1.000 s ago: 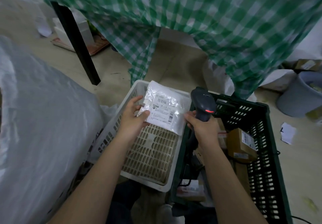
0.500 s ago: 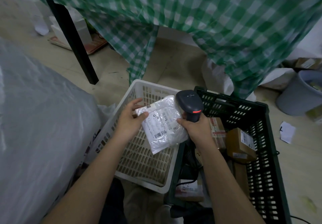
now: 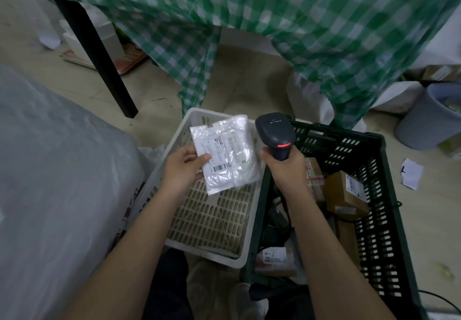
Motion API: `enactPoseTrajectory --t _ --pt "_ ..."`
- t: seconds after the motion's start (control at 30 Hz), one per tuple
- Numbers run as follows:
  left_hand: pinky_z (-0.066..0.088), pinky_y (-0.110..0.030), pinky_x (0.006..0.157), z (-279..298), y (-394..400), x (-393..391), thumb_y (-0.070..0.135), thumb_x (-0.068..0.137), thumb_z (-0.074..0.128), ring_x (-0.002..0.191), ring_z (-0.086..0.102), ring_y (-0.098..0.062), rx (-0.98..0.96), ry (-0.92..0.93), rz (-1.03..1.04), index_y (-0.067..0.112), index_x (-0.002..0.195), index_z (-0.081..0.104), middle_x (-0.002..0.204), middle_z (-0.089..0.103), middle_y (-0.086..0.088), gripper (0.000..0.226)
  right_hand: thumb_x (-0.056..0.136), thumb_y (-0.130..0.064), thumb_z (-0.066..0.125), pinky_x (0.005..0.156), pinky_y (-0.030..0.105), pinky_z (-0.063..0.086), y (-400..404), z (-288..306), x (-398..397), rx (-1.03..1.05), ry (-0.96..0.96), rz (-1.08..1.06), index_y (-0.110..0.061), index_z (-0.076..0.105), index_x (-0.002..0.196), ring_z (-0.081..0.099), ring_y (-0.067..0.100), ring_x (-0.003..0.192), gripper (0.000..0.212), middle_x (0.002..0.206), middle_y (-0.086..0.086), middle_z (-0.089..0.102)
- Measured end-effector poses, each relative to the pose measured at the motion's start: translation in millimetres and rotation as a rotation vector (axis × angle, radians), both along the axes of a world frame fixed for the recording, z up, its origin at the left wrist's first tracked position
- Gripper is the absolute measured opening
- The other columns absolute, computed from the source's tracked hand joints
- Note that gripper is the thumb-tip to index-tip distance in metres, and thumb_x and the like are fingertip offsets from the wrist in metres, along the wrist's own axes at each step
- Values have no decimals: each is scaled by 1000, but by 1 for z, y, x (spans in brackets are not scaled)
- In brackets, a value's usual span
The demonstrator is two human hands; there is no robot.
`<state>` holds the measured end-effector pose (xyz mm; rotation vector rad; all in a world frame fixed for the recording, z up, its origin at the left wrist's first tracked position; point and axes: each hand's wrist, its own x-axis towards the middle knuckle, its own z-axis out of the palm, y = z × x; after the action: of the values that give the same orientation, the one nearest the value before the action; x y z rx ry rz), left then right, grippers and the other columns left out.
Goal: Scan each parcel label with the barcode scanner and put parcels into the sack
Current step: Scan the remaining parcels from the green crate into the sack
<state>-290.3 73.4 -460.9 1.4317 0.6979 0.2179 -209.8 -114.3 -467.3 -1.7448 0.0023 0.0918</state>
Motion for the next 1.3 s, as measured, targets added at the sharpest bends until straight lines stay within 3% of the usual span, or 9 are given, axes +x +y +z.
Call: enactPoseTrajectory --t 0.07,0.2,0.33,0.5,0.63,0.83,1.17,1.3 --pt "59 -25 63 0 4 0 3 89 64 86 68 -18 -35 -22 89 7 96 56 96 65 -5 12 82 -14 75 56 11 44 -2 4 -2 -32 -1 14 -15 65 85 57 -6 57 11 67 -7 64" --pt "58 -22 59 0 10 -1 3 90 62 83 66 -15 -148 -69 217 12 88 52 95 64 -3 14 81 -14 76 49 19 46 -3 13 -13 -103 116 240 -10 66 78 57 5 47 12 52 -5 59" --pt "58 -21 62 -4 13 -2 4 92 60 87 66 -16 -181 -96 269 11 88 50 96 64 -3 13 80 -17 76 53 23 52 -2 12 -24 -306 108 427 -7 67 80 62 9 58 13 66 1 64" --pt "56 -19 58 -8 13 1 5 92 60 81 66 -13 -168 -127 276 12 87 51 91 64 -2 13 77 -21 74 70 42 57 0 16 -28 -412 60 477 -4 65 74 68 24 73 20 72 10 67" --pt "56 -21 60 -12 15 2 6 91 62 82 66 -14 -158 -128 280 13 87 53 90 65 -2 12 76 -19 73 68 40 56 -1 21 -31 -470 24 491 -3 62 69 67 25 70 21 70 13 67" --pt "58 -24 65 -15 16 2 6 91 63 82 68 -13 -160 -138 273 13 90 54 92 66 -3 11 76 -18 72 59 27 42 -4 23 -32 -529 -11 495 -20 49 55 57 16 64 31 57 -3 55" --pt "59 -24 65 -15 15 2 7 91 63 84 68 -15 -152 -129 269 12 94 54 96 67 -5 10 75 -21 73 61 31 46 -4 22 -30 -549 -10 489 -17 50 55 59 19 66 31 59 2 57" --pt "60 -26 69 -10 10 0 7 91 63 85 68 -13 -160 -127 271 13 94 54 95 66 -2 11 75 -20 71 59 30 43 -4 18 -30 -487 -19 394 -17 49 54 59 21 65 30 58 3 57"
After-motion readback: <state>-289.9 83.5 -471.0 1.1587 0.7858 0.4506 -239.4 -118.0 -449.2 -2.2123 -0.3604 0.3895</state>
